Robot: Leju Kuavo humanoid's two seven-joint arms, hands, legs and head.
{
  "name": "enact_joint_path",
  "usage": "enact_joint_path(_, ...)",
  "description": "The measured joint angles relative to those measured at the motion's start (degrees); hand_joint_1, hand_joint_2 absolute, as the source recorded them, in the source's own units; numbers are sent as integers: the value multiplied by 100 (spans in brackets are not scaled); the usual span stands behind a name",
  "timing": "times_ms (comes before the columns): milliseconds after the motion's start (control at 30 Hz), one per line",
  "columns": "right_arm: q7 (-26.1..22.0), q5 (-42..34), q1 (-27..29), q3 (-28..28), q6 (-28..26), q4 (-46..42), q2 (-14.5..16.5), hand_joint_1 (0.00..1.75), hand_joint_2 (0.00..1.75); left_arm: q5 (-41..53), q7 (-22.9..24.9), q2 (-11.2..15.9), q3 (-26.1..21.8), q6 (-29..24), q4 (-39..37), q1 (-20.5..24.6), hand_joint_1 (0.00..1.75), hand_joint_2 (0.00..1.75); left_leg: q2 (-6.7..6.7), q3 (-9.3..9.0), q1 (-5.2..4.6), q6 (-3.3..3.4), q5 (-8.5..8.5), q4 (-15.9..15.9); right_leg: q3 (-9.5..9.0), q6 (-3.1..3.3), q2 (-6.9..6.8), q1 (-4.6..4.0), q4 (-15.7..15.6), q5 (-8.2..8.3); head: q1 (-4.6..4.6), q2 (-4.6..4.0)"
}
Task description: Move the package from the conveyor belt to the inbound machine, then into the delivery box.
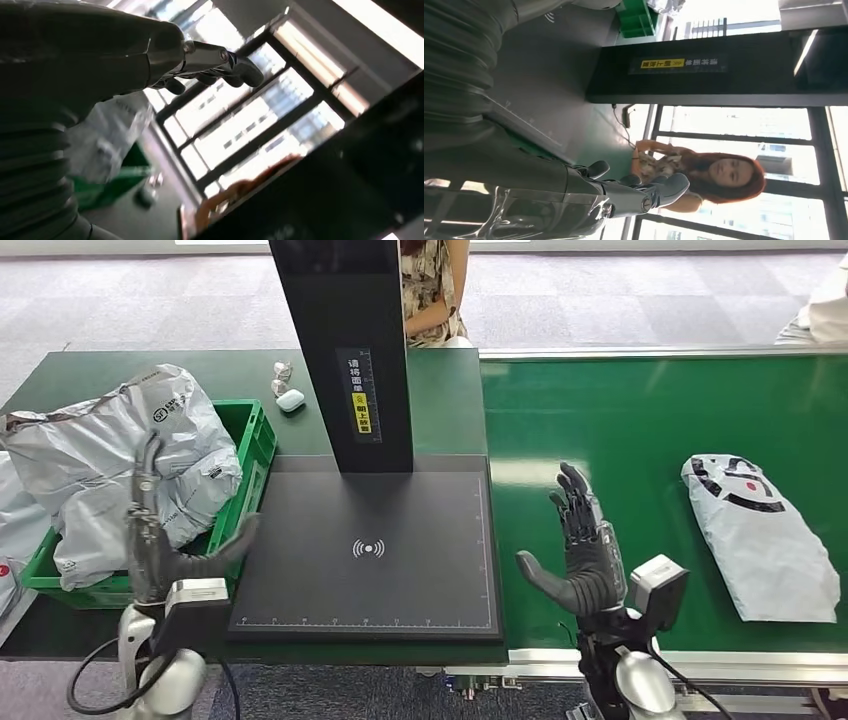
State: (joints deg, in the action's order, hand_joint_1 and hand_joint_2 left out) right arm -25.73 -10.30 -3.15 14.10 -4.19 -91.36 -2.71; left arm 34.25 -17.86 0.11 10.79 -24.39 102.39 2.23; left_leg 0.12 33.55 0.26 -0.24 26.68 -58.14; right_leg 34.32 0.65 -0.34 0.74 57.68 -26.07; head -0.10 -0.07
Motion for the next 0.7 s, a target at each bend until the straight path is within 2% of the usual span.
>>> enact_joint_path(33,-34,-26,117,-1,8,0,47,0,0,-164,120,-27,187,250,-44,-92,0,175,1,0,0,0,1,0,0,0,1,0,0,0,0,0)
enact_joint_path(167,-130,-49,562,23,66,22,265,0,175,-541,282,-136,734,656,-303,-471,0,175,2,2,0,-1,11,1,1,0,3,0,0,-6,0,0)
enact_joint_path(400,318,520,941,117,-228,125,598,0,175,-967,703,-262,1206,1262,-480,-1016,0,175,2,3,0,0,17,1,1,-1,3,0,0,-20,1,0)
enact_joint_path(600,353,1039,1105,109,-456,-12,744,0,175,-1305,658,-380,1243,1506,-496,-1123,0,175,1,2,0,0,17,0,0,-2,1,0,0,-20,1,0)
enact_joint_path(700,338,1342,1235,104,-701,-171,788,0,175,-1042,634,-448,1241,1428,-505,-1111,0,175,0,1,0,0,17,0,-1,-2,0,0,0,-20,1,0)
